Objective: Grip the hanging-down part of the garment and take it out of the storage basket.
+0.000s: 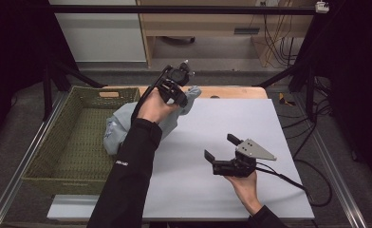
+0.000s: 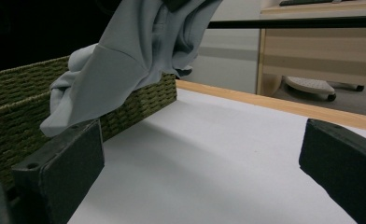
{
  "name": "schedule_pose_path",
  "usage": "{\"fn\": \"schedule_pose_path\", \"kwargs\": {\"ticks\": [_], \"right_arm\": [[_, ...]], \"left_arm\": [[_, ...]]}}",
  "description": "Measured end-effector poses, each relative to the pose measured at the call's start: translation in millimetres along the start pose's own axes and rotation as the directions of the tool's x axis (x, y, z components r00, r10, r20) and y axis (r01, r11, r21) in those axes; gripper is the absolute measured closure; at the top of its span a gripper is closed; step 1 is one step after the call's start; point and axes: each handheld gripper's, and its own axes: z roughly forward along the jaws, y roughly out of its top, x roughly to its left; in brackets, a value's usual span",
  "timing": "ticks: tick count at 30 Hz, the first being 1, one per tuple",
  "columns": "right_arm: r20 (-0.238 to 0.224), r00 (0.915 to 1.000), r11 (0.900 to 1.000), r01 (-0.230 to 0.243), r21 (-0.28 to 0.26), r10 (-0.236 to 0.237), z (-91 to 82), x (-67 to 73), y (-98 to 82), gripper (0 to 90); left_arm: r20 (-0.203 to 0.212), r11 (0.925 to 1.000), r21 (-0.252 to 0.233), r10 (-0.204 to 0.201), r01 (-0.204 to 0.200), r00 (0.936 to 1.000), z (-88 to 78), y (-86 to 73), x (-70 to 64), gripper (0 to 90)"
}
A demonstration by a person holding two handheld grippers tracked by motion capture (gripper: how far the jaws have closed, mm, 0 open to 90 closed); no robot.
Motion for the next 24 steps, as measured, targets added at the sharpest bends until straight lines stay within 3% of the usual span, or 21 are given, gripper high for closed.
{"fn": "schedule_pose_path", "kwargs": {"ticks": [1,2,3,7,8,11,12,21,22,24], "right_arm": [[-0.013,0.9989,0.999,0.045,0.009,-0.044,4.6,-0.2,0.4,0.4],[-0.018,0.9997,1.0,0.014,-0.005,-0.014,6.9,2.0,0.9,0.4],[-0.018,0.9997,1.0,0.014,-0.005,-0.014,6.9,2.0,0.9,0.4],[-0.016,0.9984,0.998,0.055,0.01,-0.054,14.6,3.4,2.8,0.4],[-0.009,0.9996,1.0,0.026,0.003,-0.026,17.3,6.7,3.9,0.4],[-0.012,0.9989,0.999,0.046,0.01,-0.046,22.4,7.8,5.6,0.4],[-0.012,0.9995,1.0,0.029,0.004,-0.029,24.5,9.8,6.2,0.4],[-0.02,0.9991,0.999,0.037,0.009,-0.036,47.9,22.6,10.3,0.4],[-0.025,0.9977,0.998,0.064,0.023,-0.063,51.7,23.2,11.0,0.4],[-0.027,0.9979,0.998,0.059,0.019,-0.059,54.9,25.9,11.3,0.4]], "left_arm": [[0.002,1.0,-0.005,-0.005,0.005,1.0,-0.4,0.1,-0.2,80.2],[0.002,0.9999,-0.008,-0.008,0.008,1.0,-0.5,0.1,-0.3,80.2],[0.0,0.9999,-0.008,-0.008,0.008,1.0,-0.7,0.2,-0.2,80.2],[0.003,1.0,-0.001,-0.002,0.002,1.0,-0.6,0.0,1.2,80.1],[0.003,1.0,-0.002,-0.003,0.003,1.0,-0.6,0.1,1.4,80.1],[0.002,1.0,0.0,0.001,-0.001,1.0,-0.7,0.5,1.4,80.1],[0.004,1.0,0.001,0.0,0.0,1.0,-0.8,0.5,1.7,80.1],[0.009,1.0,-0.004,-0.004,0.004,1.0,-2.4,0.3,3.7,80.1],[0.01,1.0,-0.006,-0.006,0.006,0.9999,-2.3,0.2,4.1,80.2],[0.01,1.0,-0.007,-0.006,0.006,0.9999,-1.7,0.0,4.4,80.1]]}}
